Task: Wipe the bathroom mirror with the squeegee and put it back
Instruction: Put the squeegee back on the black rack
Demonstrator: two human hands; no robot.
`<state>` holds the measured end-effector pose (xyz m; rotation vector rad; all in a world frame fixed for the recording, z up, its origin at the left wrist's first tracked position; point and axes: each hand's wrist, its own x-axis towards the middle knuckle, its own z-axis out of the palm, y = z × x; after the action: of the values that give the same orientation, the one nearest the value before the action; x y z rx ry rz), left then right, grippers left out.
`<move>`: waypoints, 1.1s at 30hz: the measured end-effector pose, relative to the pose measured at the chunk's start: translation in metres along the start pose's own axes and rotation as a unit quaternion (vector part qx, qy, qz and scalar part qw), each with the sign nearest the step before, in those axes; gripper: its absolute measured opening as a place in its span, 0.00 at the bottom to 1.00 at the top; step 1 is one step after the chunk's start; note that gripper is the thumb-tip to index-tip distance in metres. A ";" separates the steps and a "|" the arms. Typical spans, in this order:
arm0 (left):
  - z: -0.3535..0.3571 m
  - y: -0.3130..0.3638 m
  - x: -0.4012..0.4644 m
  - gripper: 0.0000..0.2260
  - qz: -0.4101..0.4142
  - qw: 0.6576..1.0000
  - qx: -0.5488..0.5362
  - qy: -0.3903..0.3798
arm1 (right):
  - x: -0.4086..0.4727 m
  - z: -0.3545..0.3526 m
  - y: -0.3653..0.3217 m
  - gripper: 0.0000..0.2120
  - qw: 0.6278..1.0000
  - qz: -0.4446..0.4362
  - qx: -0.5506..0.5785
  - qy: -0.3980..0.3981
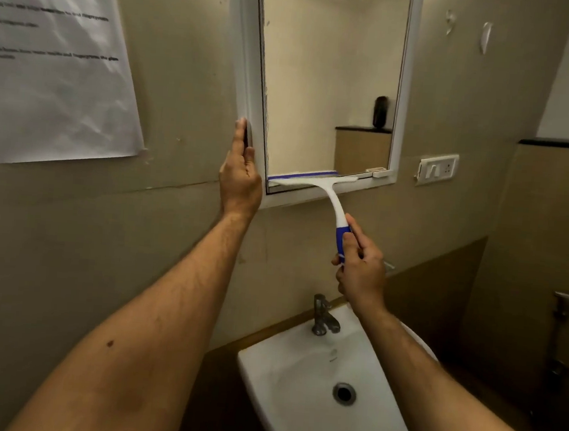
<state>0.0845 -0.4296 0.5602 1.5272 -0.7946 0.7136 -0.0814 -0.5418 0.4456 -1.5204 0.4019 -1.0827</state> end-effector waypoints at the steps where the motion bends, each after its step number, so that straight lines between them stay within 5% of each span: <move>1: -0.002 0.001 -0.003 0.22 0.000 1.000 0.000 -0.004 | -0.005 0.000 -0.004 0.20 1.000 -0.006 -0.004 0.002; 7: -0.038 -0.004 -0.062 0.22 -0.006 0.999 0.042 -0.029 | -0.047 -0.002 -0.013 0.31 0.997 -0.034 -0.063 -0.022; 14: -0.123 -0.030 -0.205 0.22 -0.105 0.975 0.165 -0.109 | -0.160 -0.004 0.022 0.31 0.991 0.031 -0.095 -0.087; 24: -0.292 -0.097 -0.427 0.24 -0.314 0.866 0.316 -0.224 | -0.356 0.055 0.125 0.16 0.911 0.321 -0.143 -0.215; 28: -0.337 -0.133 -0.469 0.23 -0.335 0.818 0.342 -0.319 | -0.390 0.097 0.167 0.12 0.849 0.481 -0.085 -0.200; 33: -0.375 -0.192 -0.496 0.25 -0.316 0.772 0.369 -0.411 | -0.405 0.145 0.226 0.10 0.817 0.519 -0.125 -0.218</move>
<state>-0.0430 -0.0050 0.0839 2.7265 -0.5320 -0.2708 -0.1025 -0.2099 0.0907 -1.3859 0.9234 0.1923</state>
